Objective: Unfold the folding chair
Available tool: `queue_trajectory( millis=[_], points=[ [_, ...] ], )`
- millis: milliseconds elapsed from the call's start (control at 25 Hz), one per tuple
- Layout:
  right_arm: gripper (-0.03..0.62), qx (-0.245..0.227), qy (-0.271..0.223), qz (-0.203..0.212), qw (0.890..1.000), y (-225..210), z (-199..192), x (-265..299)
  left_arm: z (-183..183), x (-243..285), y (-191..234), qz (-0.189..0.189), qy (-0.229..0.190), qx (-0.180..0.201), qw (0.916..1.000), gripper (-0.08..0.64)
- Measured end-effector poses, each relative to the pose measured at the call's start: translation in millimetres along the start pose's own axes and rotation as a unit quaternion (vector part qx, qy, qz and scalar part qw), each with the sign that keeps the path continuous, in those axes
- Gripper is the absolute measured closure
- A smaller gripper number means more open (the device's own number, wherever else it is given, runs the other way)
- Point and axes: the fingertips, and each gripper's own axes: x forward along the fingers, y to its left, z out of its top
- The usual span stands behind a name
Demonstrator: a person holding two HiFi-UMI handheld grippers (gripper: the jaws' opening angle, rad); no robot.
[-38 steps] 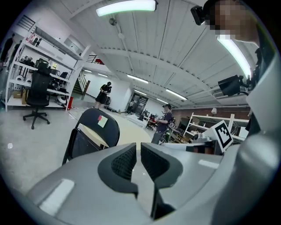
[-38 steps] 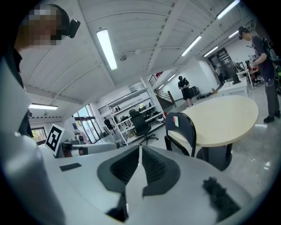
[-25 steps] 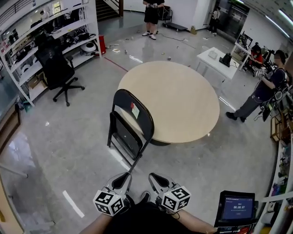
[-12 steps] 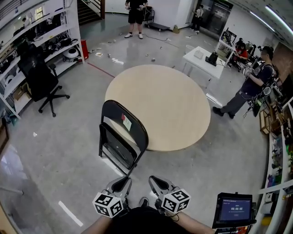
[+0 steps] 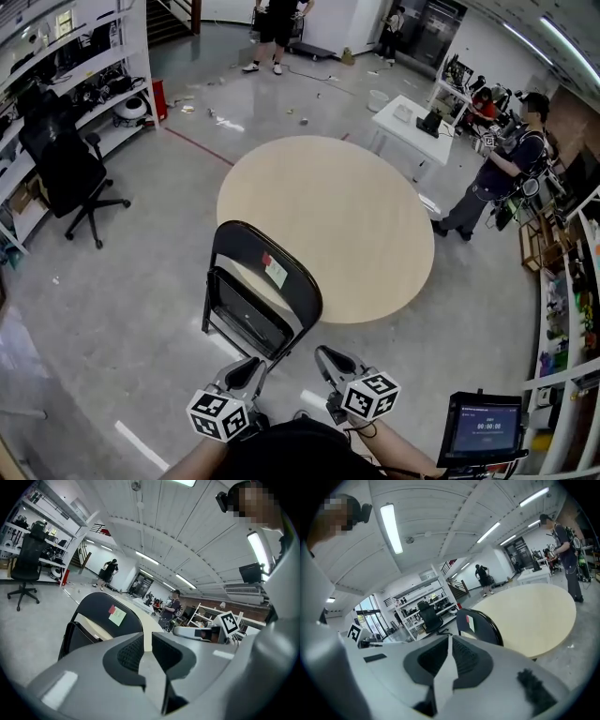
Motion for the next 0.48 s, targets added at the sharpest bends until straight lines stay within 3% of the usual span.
queue_trajectory(
  millis=[120, 200, 320, 480],
  points=[
    [0.563, -0.032, -0.003, -0.021, 0.999, -17, 18, 19, 10, -8, 17, -0.004, -0.001, -0.003, 1.0, 0.503],
    [0.526, -0.06, 0.0, -0.034, 0.998, -31, 29, 36, 12, -14, 33, -0.002, 0.001, -0.005, 1.0, 0.503],
    [0.493, -0.097, 0.018, -0.031, 0.995, -51, 45, 68, 12, -24, 54, 0.013, 0.004, -0.013, 0.9998, 0.503],
    [0.323, -0.128, 0.059, -0.017, 0.99, -85, 54, 122, 16, -33, 73, 0.047, -0.003, -0.023, 0.9986, 0.503]
  ],
)
